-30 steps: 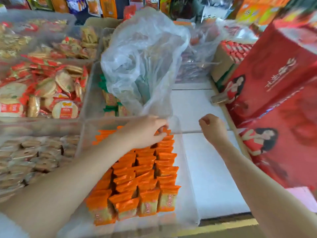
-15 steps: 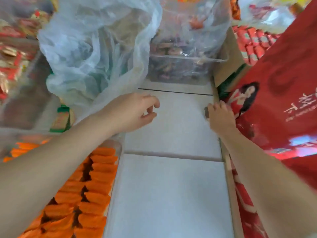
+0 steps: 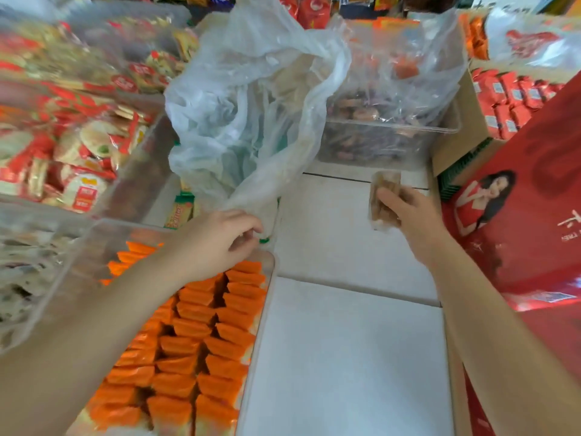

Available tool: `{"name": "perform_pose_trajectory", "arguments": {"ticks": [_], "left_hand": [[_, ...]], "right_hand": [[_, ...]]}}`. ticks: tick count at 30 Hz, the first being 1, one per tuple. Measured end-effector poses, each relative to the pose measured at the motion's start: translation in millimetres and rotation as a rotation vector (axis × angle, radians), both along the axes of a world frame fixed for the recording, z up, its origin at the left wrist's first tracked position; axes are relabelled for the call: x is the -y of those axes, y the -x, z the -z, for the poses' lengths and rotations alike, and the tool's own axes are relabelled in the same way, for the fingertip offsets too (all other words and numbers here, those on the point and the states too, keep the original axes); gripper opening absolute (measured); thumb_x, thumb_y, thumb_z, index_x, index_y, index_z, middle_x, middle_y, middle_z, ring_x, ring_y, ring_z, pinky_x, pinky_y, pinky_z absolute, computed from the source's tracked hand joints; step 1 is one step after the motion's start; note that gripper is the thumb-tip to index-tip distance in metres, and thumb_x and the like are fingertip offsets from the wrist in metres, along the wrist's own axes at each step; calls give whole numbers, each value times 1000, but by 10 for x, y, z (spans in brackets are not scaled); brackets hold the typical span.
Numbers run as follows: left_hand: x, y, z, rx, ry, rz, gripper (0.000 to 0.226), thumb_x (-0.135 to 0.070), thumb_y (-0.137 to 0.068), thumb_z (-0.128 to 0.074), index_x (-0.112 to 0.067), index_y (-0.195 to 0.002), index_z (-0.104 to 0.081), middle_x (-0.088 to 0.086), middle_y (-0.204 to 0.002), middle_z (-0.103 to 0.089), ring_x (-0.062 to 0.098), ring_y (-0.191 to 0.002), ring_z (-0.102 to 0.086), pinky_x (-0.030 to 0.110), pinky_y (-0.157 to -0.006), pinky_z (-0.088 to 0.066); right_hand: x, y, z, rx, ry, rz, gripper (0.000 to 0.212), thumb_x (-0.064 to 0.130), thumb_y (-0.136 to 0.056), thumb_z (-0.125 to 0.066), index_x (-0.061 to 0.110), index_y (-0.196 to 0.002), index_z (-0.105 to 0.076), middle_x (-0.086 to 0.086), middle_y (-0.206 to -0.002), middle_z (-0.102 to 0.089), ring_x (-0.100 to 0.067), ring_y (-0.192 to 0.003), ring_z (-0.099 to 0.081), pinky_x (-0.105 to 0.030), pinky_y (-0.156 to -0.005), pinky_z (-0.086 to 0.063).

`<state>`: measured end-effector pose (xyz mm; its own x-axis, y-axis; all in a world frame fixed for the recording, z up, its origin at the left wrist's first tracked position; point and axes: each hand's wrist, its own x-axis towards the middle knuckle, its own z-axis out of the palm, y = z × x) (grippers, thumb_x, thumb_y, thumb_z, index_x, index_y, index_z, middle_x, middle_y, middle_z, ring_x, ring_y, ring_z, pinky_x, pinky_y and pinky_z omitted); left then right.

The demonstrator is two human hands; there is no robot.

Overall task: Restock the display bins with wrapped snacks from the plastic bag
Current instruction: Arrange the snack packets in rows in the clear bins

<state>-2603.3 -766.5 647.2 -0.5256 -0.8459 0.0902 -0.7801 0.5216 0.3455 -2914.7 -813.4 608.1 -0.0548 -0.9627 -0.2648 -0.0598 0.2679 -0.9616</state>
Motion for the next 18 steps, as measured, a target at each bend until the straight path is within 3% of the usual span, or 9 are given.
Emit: {"name": "perform_pose_trajectory", "arguments": {"ticks": [3, 6, 8, 10, 11, 13, 15, 18], "left_hand": [[-308, -371, -88, -17, -56, -67, 17, -25, -83, -60, -15, -96, -66, -7, -81, -63, 3, -62, -53, 23, -54, -47], [-627, -824, -172, -56, -55, -186, 25, -30, -87, -53, -14, -102, -65, -9, -85, -59, 7, -66, -52, 16, -58, -42], [-801, -1181, -184, -55, -102, -333, 21, -23, -90, -57, -15, -109, -62, -8, -91, -57, 11, -70, -53, 24, -63, -43], [-977, -1554, -171, -22, -129, -388, 29, -30, -88, -55, -12, -109, -63, -8, -88, -55, 15, -69, -54, 26, -63, -42], [-1059, -1728, -169, 0, -136, -378, 37, -37, -86, -52, -10, -108, -64, -9, -86, -54, 14, -68, -54, 23, -61, -40], [-1195, -2089, -138, 22, -169, -383, 35, -37, -88, -52, -11, -108, -65, -11, -83, -52, 12, -69, -53, 20, -60, -38], [-1294, -2498, -80, 47, -180, -419, 25, -28, -90, -57, -13, -110, -63, -11, -82, -52, 11, -72, -52, 15, -58, -36], [-1371, -3190, 86, 143, -220, -460, 29, -24, -90, -58, -15, -118, -60, -1, -101, -60, 16, -85, -56, 17, -63, -42]], "right_hand": [[-445, -558, -525, 571, -30, -157, 35, 39, -86, -46, 13, -103, -64, -7, -95, -66, -17, -83, -63, -28, -73, -50], [-723, -1145, -732, 838, -118, -358, 47, 47, -85, -40, 15, -107, -66, -11, -99, -67, -21, -81, -64, -29, -70, -51], [-845, -1596, -746, 823, -202, -419, 49, 51, -80, -53, 14, -111, -66, -13, -101, -67, -22, -80, -65, -31, -66, -54], [-988, -2039, -693, 829, -289, -494, 73, 53, -63, -75, 10, -120, -59, -13, -101, -66, -22, -78, -67, -32, -62, -56], [-1055, -2234, -652, 816, -331, -518, 85, 52, -52, -83, 9, -121, -57, -12, -100, -66, -21, -78, -67, -34, -64, -56], [-1162, -2590, -596, 715, -367, -545, 86, 39, -37, -92, 10, -111, -59, -8, -92, -68, -22, -83, -66, -39, -76, -57], [-1241, -2936, -561, 609, -395, -578, 66, 15, -49, -83, 12, -110, -57, -9, -90, -69, -30, -91, -66, -45, -81, -54], [-1301, -3469, -544, 500, -416, -626, 57, 1, -67, -57, 18, -121, -50, -13, -101, -69, -38, -95, -66, -45, -67, -57]]}}
